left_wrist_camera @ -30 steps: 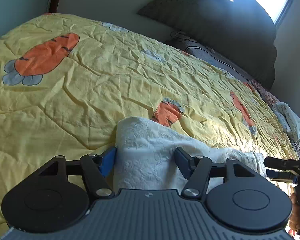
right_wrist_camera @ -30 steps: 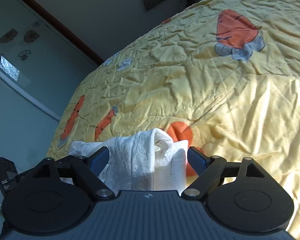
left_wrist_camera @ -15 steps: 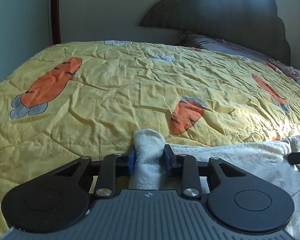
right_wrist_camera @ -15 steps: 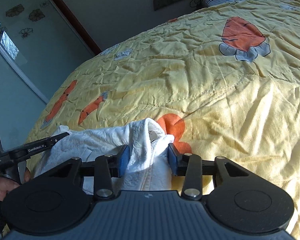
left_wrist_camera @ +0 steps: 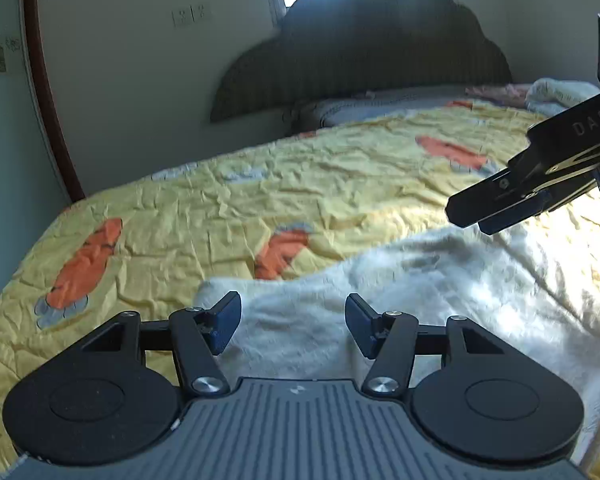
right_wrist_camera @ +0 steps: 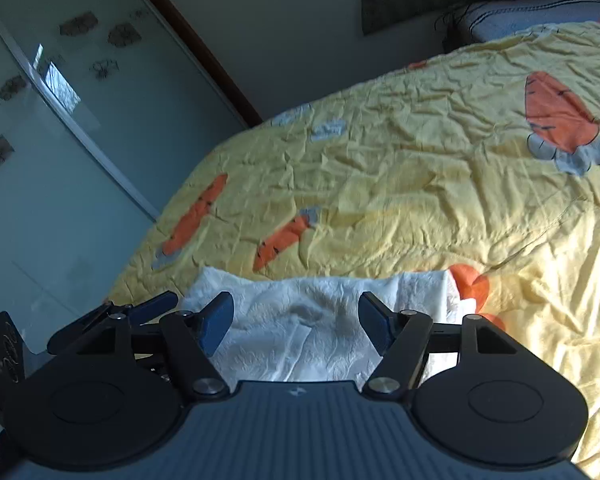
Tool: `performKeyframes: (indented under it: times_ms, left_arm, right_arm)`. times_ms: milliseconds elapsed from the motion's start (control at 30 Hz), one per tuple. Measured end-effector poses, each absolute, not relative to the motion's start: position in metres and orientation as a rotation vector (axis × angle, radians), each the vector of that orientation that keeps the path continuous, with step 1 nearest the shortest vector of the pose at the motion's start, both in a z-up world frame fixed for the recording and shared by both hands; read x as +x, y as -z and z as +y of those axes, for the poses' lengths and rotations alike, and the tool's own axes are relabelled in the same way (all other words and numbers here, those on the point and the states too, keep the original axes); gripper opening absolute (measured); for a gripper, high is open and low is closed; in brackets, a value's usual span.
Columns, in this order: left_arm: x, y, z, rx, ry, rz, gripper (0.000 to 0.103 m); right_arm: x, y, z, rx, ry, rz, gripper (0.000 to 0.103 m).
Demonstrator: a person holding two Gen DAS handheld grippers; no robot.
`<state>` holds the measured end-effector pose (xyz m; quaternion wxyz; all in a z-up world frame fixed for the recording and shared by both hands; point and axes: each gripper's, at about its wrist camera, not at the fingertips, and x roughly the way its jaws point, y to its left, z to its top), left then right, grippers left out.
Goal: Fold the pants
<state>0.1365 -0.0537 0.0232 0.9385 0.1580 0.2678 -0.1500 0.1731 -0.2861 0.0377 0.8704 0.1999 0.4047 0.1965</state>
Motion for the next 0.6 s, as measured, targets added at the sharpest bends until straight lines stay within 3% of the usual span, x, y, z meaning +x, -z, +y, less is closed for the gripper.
performKeyframes:
  times_ms: [233, 333, 400, 500, 600]
  left_arm:
    - [0.165, -0.002, -0.031, 0.182, 0.27, 0.688, 0.085]
    - [0.156, -0.008, -0.027, 0.177, 0.229, 0.667, 0.083]
    - [0.131, -0.021, -0.018, 0.16, 0.166, 0.639, 0.076]
    - [0.082, -0.037, -0.004, 0.052, 0.237, 0.588, 0.078]
    - [0.044, -0.039, -0.011, 0.079, 0.276, 0.552, 0.082]
  right_arm:
    - [0.168, -0.018, -0.284, 0.376, -0.41, 0.818, 0.066]
    - [0.154, -0.033, -0.276, 0.35, -0.332, 0.812, 0.067]
    - [0.122, -0.049, -0.269, 0.326, -0.318, 0.758, 0.068]
    - [0.073, -0.054, -0.265, 0.321, -0.414, 0.676, 0.07]
    - [0.053, -0.038, -0.255, 0.225, -0.365, 0.729, 0.07]
